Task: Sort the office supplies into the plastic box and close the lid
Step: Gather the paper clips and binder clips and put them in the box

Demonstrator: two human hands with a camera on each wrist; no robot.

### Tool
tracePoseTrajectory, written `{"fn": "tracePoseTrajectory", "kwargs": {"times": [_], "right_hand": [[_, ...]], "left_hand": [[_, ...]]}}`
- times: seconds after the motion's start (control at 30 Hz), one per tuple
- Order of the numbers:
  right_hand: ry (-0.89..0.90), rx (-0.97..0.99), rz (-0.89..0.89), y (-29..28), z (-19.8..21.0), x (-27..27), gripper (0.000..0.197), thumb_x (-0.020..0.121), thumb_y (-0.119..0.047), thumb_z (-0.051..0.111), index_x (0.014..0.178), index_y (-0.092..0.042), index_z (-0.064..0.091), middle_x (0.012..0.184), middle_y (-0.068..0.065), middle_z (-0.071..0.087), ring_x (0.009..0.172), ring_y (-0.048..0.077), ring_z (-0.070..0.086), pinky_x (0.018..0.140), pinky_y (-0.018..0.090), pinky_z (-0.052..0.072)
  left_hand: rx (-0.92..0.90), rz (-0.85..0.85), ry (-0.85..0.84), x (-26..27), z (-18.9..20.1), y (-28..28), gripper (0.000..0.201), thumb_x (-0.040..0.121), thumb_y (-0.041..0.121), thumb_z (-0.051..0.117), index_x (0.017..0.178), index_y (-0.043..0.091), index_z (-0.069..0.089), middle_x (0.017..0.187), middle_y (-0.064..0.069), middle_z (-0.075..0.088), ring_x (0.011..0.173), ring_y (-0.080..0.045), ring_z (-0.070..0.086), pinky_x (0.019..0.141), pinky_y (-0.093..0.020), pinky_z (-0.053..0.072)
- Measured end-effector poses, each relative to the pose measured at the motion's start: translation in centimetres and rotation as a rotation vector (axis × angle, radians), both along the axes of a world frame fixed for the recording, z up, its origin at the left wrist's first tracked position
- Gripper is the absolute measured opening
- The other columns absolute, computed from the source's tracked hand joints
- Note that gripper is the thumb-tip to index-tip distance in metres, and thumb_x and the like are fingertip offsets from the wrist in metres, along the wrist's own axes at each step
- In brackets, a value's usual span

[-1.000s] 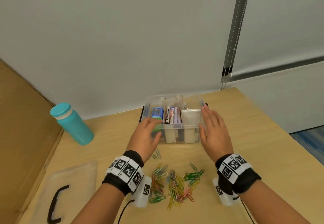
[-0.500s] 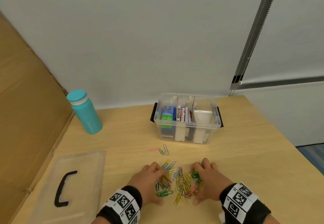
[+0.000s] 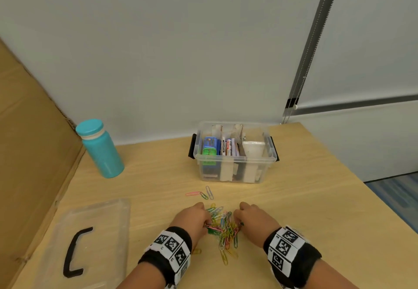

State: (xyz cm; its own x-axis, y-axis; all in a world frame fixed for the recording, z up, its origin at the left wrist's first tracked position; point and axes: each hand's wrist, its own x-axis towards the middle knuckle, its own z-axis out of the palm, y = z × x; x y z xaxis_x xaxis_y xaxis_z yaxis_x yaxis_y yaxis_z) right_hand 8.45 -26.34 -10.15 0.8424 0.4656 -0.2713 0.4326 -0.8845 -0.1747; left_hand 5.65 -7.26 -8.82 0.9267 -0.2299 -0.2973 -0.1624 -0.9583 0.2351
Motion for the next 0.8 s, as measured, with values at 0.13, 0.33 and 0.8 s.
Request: {"fn": "tracePoseTrajectory", "kwargs": {"times": [0.13, 0.33, 0.8], "right_hand": [[-0.07, -0.054, 0.059, -0.1, -0.5, 0.0, 0.031, 0.089, 0.008, 0.041, 0.111, -0.007, 0.057, 0.116, 0.012, 0.051, 0.106, 0.028, 0.053, 0.072, 0.031, 0.033], [-0.012, 0.137, -0.056, -1.8, -0.1, 0.7, 0.022, 0.09, -0.004, 0.044, 0.097, -0.011, 0.065, 0.102, 0.005, 0.058, 0.089, 0.019, 0.055, 0.073, 0.022, 0.039], [0.047, 1.005, -0.381, -5.4, 11.9, 7.3, 0.009, 0.088, -0.006, 0.062, 0.088, -0.013, 0.066, 0.094, 0.007, 0.067, 0.084, 0.017, 0.069, 0.08, 0.029, 0.057]], "left_hand": [[-0.03, 0.003, -0.053, 0.1, 0.0, 0.5, 0.025, 0.092, 0.019, 0.052, 0.112, 0.02, 0.068, 0.113, -0.003, 0.053, 0.102, -0.024, 0.059, 0.089, -0.03, 0.046], [-0.168, 0.069, -0.163, 0.0, -0.1, 1.2, 0.02, 0.091, 0.023, 0.056, 0.103, 0.023, 0.072, 0.094, 0.008, 0.047, 0.095, -0.016, 0.059, 0.082, -0.022, 0.045], [-0.532, 0.342, -0.303, 0.0, 1.5, 2.9, 0.009, 0.082, 0.018, 0.071, 0.088, 0.023, 0.075, 0.084, 0.009, 0.059, 0.078, 0.0, 0.058, 0.071, -0.007, 0.045]]}}
